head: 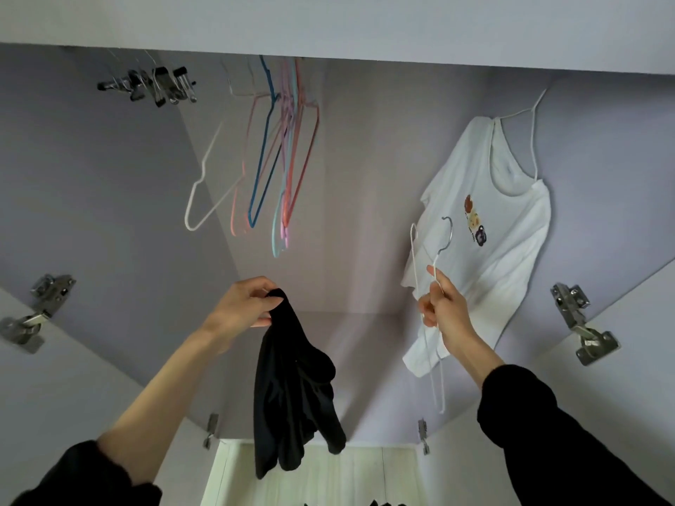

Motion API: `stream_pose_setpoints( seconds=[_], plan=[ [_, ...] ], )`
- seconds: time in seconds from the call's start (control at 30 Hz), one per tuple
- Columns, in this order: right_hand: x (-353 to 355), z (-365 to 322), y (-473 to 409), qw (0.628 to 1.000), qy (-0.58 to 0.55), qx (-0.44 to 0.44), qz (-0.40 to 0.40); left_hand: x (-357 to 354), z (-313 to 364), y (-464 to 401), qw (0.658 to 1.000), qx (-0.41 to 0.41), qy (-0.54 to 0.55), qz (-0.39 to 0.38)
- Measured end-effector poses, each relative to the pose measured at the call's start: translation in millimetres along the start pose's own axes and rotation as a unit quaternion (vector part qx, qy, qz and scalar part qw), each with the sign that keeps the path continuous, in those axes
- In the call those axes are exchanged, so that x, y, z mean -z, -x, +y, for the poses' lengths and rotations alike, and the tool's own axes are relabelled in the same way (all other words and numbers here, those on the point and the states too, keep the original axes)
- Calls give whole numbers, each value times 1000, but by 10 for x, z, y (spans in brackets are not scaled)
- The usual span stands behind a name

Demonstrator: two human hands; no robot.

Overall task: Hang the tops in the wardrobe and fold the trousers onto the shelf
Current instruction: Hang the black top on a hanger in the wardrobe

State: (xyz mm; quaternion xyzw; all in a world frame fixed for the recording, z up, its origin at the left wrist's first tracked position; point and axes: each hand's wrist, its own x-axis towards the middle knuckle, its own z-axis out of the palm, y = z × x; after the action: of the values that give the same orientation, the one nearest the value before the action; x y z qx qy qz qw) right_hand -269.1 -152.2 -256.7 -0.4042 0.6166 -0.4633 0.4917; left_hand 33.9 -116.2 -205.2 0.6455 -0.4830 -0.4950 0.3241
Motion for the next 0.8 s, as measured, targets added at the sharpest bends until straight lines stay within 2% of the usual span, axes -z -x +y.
stream_pose_setpoints(
  seconds=[0.03,0.17,0.33,0.47,0.53,0.67,0.73,0.8],
  plan=[
    [10,-40,6,1000,-15,-4,-3,-8,-6,3,1000,1,1,-2],
    [-38,-118,-14,999,38,-26,13,-34,-12,15,1000,4,-5,1],
    [-143,-81,-50,975,204,-60,71,-58,-8,43,1000,13,10,11],
    [-104,96,-104,973,189,-85,105,-46,-4,53,999,29,5,45],
    [-80,136,-125,984,126,-95,85,-49,5,40,997,39,-1,72],
    [-88,24,-143,987,-85,-123,58,-91,44,29,995,52,-16,87],
    [-94,-28,-98,956,-247,-155,17,-108,63,46,995,53,-20,80],
    [-96,-39,-21,910,-370,-182,-45,-133,84,63,996,50,-24,70]
  ],
)
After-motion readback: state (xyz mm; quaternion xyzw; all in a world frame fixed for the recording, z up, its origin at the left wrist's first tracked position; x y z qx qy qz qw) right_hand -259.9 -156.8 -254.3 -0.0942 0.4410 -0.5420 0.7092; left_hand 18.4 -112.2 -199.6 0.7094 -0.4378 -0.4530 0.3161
